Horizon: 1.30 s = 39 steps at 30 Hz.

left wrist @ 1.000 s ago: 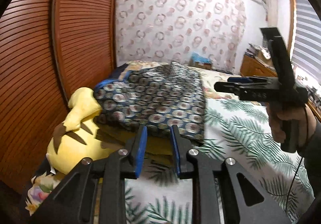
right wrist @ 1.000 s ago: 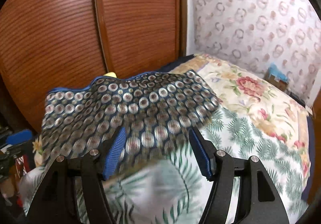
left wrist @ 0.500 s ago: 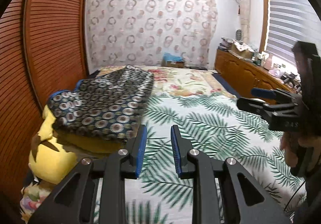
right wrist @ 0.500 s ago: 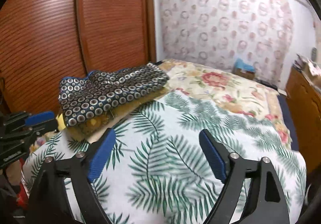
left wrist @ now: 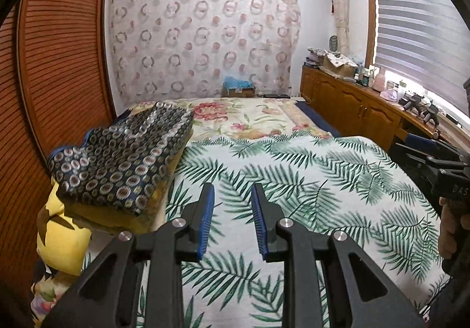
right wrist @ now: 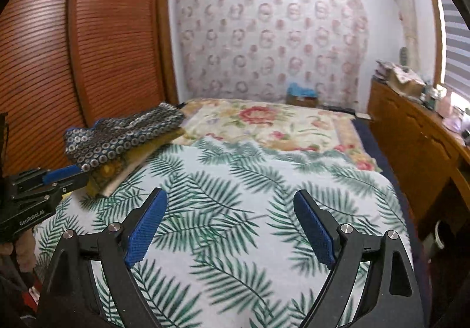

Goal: Fold small clothes

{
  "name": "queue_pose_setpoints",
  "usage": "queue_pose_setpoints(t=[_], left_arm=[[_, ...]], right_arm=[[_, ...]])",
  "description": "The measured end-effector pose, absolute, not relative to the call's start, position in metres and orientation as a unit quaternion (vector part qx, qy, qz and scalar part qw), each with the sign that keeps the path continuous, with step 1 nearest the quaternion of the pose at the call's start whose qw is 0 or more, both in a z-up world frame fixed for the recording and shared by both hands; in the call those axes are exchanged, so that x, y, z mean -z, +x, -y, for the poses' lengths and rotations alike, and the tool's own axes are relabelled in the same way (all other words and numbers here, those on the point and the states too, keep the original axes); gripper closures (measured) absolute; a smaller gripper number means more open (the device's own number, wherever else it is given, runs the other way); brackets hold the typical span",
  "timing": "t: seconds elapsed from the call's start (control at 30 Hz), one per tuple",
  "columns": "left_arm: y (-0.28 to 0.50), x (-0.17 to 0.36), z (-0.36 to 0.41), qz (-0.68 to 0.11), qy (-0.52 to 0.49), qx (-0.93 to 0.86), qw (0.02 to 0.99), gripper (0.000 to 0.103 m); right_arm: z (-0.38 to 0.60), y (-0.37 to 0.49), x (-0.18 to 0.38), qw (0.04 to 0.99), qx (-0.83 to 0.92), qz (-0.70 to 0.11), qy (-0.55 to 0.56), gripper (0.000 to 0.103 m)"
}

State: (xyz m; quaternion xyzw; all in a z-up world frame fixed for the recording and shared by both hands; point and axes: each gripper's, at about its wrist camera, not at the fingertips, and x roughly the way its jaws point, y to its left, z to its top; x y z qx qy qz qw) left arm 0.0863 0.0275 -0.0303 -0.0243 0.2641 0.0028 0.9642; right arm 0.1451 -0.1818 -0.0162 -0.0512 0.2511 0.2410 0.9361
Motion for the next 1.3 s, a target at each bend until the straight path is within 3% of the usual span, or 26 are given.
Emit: queue_pose_setpoints(t=[0.47, 1.3], left_arm=[[0.086, -0.020, -0.007, -0.220, -0.019, 0.008, 0.975, 0.078], [0.083, -0.017, -0.007, -0.218, -0.017, 0.003, 0.976, 0.077]], right_arm=[[0.219, 0.117, -0.019, 0.960, -0.188, -0.204, -0.036, 0.013], [0.228, 0.112, -0.022, 0.962, -0.185, -0.198, -0.026, 0.013]])
